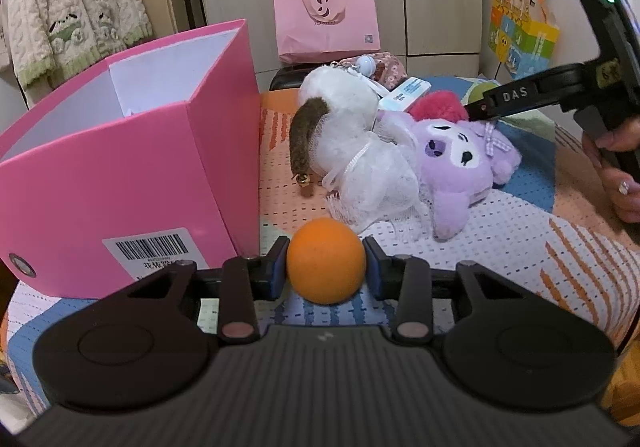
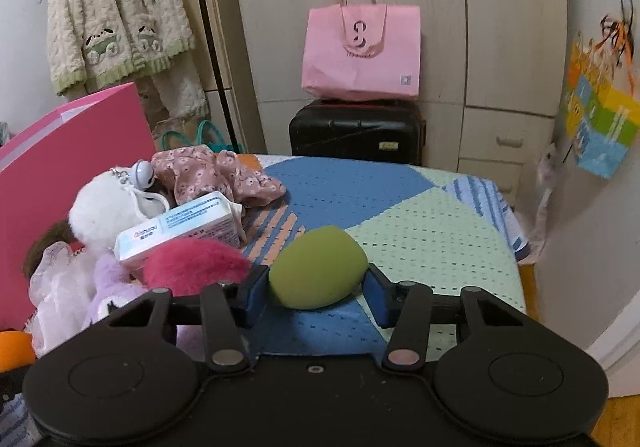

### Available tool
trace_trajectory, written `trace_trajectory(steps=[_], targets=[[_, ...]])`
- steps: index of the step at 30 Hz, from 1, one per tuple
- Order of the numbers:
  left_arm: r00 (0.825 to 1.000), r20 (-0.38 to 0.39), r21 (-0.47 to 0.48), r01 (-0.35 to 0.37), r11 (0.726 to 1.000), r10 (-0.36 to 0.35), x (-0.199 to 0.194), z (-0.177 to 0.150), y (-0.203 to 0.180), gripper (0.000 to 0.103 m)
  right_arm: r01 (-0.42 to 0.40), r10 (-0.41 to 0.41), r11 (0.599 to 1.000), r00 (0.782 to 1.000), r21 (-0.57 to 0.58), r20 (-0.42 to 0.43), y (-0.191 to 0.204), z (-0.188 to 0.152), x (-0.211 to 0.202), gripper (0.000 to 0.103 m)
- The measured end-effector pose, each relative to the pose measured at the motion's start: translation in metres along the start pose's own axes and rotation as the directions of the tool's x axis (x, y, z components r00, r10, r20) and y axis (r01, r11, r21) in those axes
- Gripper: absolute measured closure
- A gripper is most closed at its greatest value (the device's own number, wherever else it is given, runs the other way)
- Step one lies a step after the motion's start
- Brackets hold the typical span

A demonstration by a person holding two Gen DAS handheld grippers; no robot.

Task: Organize soft objects
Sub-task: 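Grasp the orange ball with the left gripper while the right gripper grasps the green sponge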

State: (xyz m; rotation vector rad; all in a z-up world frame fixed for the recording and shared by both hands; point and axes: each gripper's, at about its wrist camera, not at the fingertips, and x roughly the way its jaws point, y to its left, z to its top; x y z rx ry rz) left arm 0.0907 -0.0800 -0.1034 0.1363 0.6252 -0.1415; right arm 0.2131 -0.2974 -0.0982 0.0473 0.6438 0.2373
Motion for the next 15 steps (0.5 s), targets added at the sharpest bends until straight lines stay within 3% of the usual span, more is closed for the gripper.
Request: trace_trajectory(steps=[15], targets=[[0.999,-0.015,-0.006,0.048,0.999,-0.048,-0.005,-0.001,0.004,0.066,0.065,-0.063,0.998,0.997,-0.028,0.045,0.022,-0.021,-0.06,0.048]])
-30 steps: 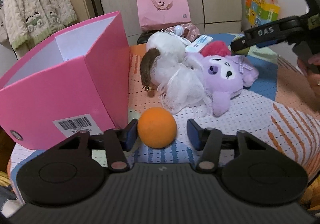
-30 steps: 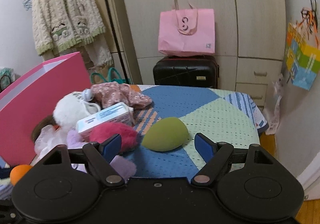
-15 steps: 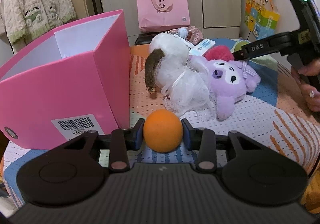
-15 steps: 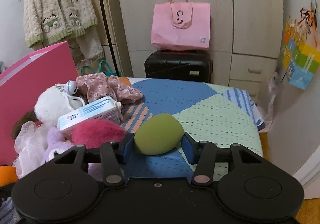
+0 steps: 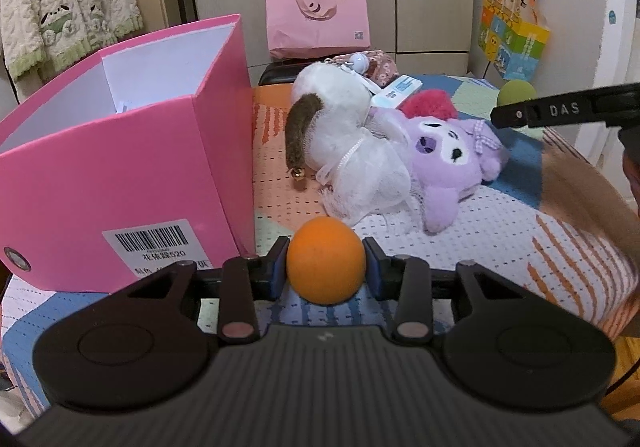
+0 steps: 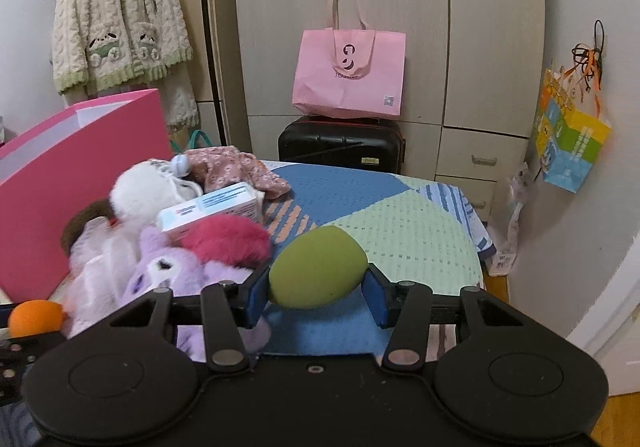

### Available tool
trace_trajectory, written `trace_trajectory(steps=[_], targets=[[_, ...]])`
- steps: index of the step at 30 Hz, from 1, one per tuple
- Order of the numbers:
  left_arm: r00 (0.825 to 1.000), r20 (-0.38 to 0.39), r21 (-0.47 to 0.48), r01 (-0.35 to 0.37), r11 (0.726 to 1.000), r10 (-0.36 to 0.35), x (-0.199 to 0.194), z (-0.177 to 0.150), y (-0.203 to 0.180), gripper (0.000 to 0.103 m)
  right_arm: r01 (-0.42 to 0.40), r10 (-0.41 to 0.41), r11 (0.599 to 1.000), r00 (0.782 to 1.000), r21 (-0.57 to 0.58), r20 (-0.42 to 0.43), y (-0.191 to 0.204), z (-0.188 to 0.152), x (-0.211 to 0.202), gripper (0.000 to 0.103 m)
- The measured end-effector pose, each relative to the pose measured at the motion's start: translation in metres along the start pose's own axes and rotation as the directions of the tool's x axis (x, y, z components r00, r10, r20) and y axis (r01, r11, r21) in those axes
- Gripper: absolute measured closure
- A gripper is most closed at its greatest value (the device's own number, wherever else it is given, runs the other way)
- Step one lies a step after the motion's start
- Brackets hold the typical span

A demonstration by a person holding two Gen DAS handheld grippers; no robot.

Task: Organize soft objects
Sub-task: 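Grasp the orange ball with the left gripper while the right gripper grasps the green sponge, then carry the orange ball and green sponge over the pink box with both grippers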

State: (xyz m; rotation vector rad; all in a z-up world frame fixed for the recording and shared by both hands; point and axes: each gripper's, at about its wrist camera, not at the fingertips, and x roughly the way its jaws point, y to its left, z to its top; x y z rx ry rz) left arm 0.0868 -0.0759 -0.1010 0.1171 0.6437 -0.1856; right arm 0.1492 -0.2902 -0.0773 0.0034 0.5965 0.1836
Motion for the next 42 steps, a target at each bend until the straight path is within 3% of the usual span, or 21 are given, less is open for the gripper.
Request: trace_trajectory(steps=[8,14,20,24,34,42], targets=[[0.996,-0.041,-0.003,0.084,0.996,-0.084,-0.008,-0.001,0.002,0.066,-0.027,0.027,1.0,0.998,-0.003,-0.057,0.022,-0.019,-0.028,0.048],[0.985,-0.074,-0.044,0.15,0.988,-0.153,-0.016,0.0,0.012,0.066,-0.096,0.094,0.995,0.989,-0.013,-0.117,0.036,-0.033,-0.05,0.048],[0.984,-0.092,-0.062,0.15,0.987,-0.155,-0.027,-0.003,0.021,0.066,-0.226,0.221,0.974,0.96,-0.005,-0.174,0.058,-0.042,-0.07,0.048],[0.967,-0.125,-0.107,0.209,0.972,-0.222,-0.035,0.001,0.036,0.066,-0.269,0.258,0.963,0.946,-0.034,-0.196,0.075,-0.042,-0.08,0.048],[0.958,-0.14,0.011,0.255,0.967,-0.251,-0.076,0.03,0.07,0.066,-0.406,0.364,0.9,0.901,-0.16,-0.237,0.122,-0.029,-0.11,0.048],[0.914,-0.23,0.008,0.346,0.938,-0.335,-0.097,0.045,0.098,0.066,-0.502,0.44,0.837,0.854,-0.217,-0.279,0.16,-0.007,-0.115,0.048]])
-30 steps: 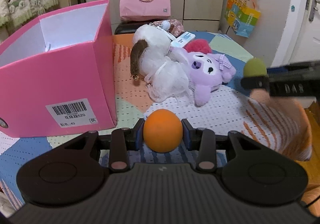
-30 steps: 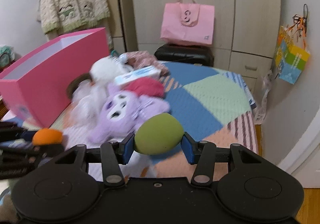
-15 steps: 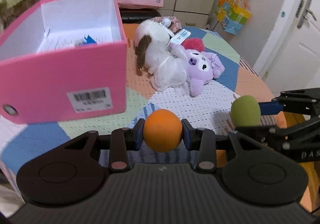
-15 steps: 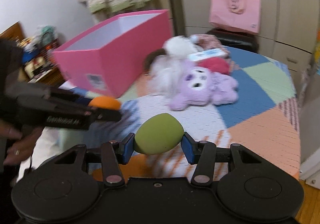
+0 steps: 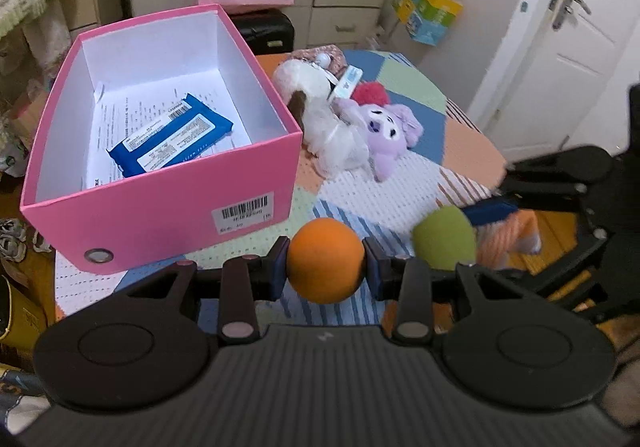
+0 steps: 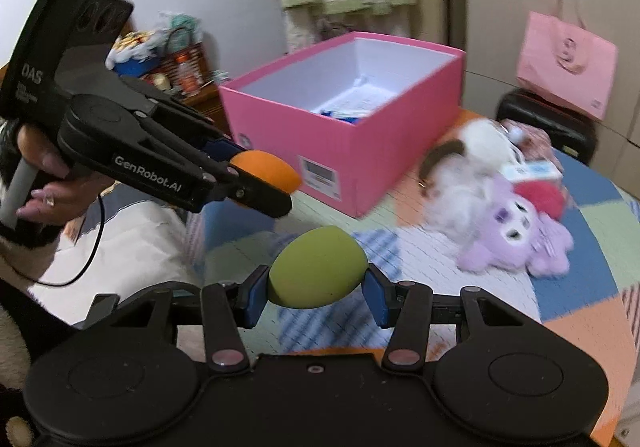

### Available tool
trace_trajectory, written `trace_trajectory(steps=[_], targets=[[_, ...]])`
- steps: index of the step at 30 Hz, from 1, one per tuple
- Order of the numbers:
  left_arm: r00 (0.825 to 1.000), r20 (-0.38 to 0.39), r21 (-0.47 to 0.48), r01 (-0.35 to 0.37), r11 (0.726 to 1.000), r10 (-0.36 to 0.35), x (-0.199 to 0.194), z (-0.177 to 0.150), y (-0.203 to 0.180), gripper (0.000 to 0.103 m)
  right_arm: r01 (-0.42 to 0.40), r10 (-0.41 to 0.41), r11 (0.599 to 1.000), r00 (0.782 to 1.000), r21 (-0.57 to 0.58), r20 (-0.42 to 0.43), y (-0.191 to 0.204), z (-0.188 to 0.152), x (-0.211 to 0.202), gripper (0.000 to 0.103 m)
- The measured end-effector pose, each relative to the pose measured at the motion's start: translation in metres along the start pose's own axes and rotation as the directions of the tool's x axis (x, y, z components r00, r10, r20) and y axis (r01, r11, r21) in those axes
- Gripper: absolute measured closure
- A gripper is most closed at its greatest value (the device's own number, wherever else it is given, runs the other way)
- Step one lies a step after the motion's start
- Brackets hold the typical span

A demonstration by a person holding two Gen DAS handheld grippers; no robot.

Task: Organize soft objects
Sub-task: 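Carry the orange ball and green sponge over the pink box with both grippers, then open both grippers to drop the ball and sponge into the box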

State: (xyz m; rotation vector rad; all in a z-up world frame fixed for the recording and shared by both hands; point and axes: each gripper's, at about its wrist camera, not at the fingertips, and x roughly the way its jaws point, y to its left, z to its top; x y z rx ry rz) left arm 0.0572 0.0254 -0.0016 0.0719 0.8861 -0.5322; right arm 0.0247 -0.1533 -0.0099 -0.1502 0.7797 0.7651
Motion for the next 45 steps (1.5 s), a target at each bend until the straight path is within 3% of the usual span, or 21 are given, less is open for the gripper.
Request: trace_trajectory(steps=[5,13,22,26,30,36,41,45], targets=[[1.0,0.009,0.024,-0.003,1.0,0.003,-0.02,0.005,0.007,0.066,-0.02,0.021,0.998,1.0,-0.053,0.005,0.015,0.022,0.005,0.048],[0.994,0.103,0.027,-0.041,0.999,0.038,-0.043,0.021,0.029,0.066,-0.024,0.032,0.995,0.996,-0.1,0.083,0.024,0.062,0.012,0.047],[0.989,0.142,0.028,-0.044,0.999,0.04,-0.038,0.048,0.062,0.066,-0.025,0.034,0.996,0.994,-0.091,0.102,0.011,0.099,0.033,0.047],[0.984,0.172,0.017,-0.055,0.998,0.052,-0.033,0.067,0.078,0.066,0.015,0.0,0.993,0.992,-0.118,0.126,0.004,0.118,0.045,0.047],[0.978,0.2,-0.014,-0.056,0.998,0.057,-0.019,0.092,0.097,0.066,0.048,-0.024,0.987,0.988,-0.155,0.154,-0.012,0.135,0.066,0.046],[0.986,0.164,-0.082,-0.005,0.997,0.018,0.024,0.129,0.13,0.066,0.043,-0.033,0.997,0.99,-0.066,0.135,-0.063,0.166,0.112,0.047],[0.992,0.115,-0.165,-0.029,0.986,0.049,0.062,0.146,0.153,0.065,0.013,-0.01,0.999,0.998,-0.053,0.055,-0.09,0.19,0.154,0.053],[0.993,0.087,-0.2,-0.06,0.978,0.079,0.082,0.15,0.167,0.066,0.07,-0.069,0.992,0.997,-0.107,0.016,-0.086,0.198,0.178,0.06]])
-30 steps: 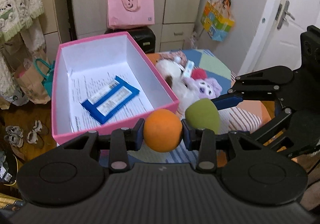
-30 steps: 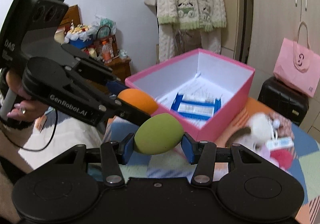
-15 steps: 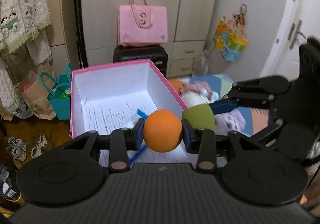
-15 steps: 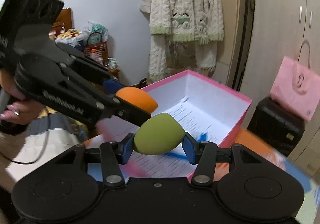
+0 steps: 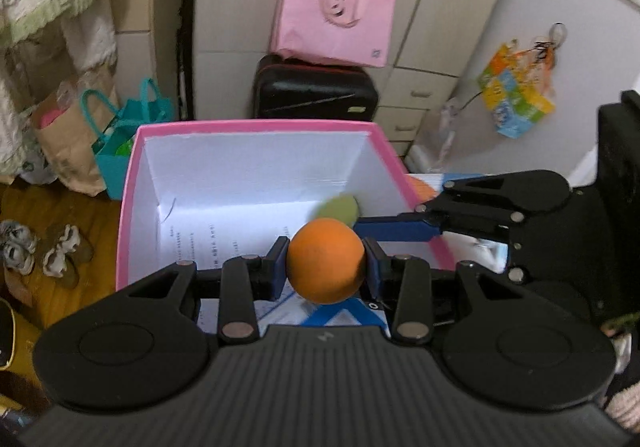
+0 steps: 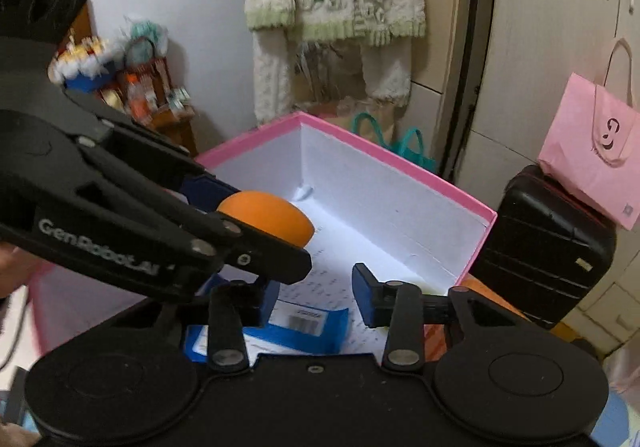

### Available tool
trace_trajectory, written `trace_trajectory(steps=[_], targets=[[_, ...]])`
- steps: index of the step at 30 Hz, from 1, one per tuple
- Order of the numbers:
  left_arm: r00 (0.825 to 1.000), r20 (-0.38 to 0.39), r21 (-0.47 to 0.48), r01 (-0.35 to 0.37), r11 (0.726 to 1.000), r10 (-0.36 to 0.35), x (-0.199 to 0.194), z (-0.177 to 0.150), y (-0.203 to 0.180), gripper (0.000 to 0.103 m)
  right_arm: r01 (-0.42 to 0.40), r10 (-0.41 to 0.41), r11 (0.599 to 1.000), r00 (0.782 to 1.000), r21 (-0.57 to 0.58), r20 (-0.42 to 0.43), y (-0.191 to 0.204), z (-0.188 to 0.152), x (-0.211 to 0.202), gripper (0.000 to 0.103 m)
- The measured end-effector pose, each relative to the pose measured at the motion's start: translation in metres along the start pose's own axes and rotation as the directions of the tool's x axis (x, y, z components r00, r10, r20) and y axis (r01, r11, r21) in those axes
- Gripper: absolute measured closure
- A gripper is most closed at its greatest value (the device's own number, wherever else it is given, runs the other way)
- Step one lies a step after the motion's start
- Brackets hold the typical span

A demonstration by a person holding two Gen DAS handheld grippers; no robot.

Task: Organize soft objects
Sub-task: 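Open both grippers to drop the ball and sponge into the box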

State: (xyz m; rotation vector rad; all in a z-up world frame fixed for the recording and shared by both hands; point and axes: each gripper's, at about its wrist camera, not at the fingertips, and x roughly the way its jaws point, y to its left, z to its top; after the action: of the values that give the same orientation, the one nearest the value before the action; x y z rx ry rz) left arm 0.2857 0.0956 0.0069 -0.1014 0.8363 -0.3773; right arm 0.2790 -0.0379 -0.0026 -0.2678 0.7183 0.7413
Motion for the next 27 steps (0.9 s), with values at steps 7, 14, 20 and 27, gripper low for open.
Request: trace_trajectory(steps=[7,14,20,27], targets=[[0.999,-0.023,-0.039,-0.023,0.999,0.022,0.015,0.001,0.008,0.054,-0.003,0.003,0.999,1.0,0.036,0.005,-0.01,-0.012,-0.003,0.062],[0.999,0.021,-0.012,-0.029,1.0,0.029,-0.004,-0.008,0.007,0.043,-0.006,0.004,1.0,0.999,0.029,0.041,0.005,-0.035,-0.04,0.062],[0.999,0.034,0.045,-0.017,0.999,0.015,-0.047,-0.03,-0.007,0.042,0.004,-0.008,0.999,0.996,0.049,0.089,0.019,-0.056,-0.089,0.061],[0.997,0.079,0.151,-0.027,0.988,0.015,-0.106,-0.054,-0.036,0.038,0.03,-0.039,0.997,0.991,0.074,0.13,0.032,-0.072,-0.143,0.055]])
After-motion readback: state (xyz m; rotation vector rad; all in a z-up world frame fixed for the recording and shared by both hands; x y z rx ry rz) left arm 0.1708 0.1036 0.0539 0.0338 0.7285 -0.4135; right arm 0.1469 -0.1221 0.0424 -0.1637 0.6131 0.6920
